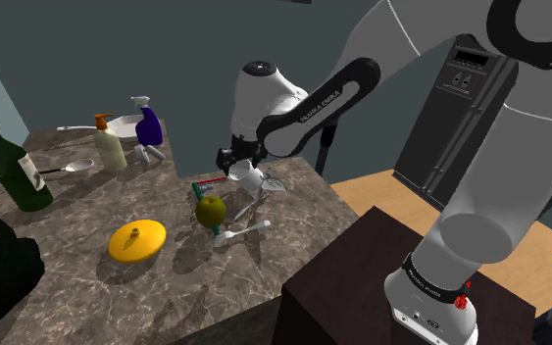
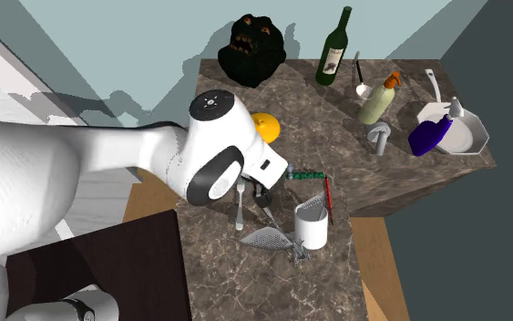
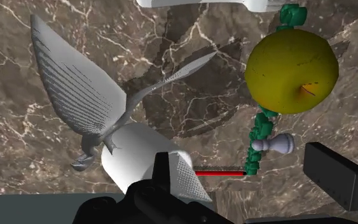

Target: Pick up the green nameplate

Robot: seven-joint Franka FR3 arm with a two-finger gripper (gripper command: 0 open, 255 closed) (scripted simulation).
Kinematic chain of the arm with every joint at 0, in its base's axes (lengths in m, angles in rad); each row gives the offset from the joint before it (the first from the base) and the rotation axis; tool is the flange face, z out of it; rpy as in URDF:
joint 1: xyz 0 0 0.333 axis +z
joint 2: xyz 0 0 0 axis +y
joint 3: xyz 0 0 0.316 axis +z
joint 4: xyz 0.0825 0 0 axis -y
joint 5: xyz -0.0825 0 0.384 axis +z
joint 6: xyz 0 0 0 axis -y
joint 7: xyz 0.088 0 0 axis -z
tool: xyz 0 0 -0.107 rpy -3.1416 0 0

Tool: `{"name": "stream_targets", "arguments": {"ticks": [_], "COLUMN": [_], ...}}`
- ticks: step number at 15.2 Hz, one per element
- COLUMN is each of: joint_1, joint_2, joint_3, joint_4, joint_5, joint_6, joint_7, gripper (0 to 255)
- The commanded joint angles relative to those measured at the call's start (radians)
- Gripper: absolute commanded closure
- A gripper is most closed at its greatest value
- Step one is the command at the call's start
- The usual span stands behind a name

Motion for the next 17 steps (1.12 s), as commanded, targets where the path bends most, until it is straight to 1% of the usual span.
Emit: {"name": "stream_targets", "arguments": {"ticks": [1,5,8,12,17], "joint_1": [0.022,0.087,0.139,0.201,0.221], "joint_2": [0.087,0.248,0.366,0.522,0.576], "joint_3": [-0.006,-0.049,-0.084,-0.122,-0.146], "joint_4": [0.061,0.185,0.29,0.448,0.473], "joint_5": [-0.076,-0.19,-0.244,-0.283,-0.307], "joint_6": [0.013,0.031,0.035,0.03,0.059], "joint_7": [0.086,0.211,0.279,0.337,0.365], "gripper": [0,0,0,0,0]}}
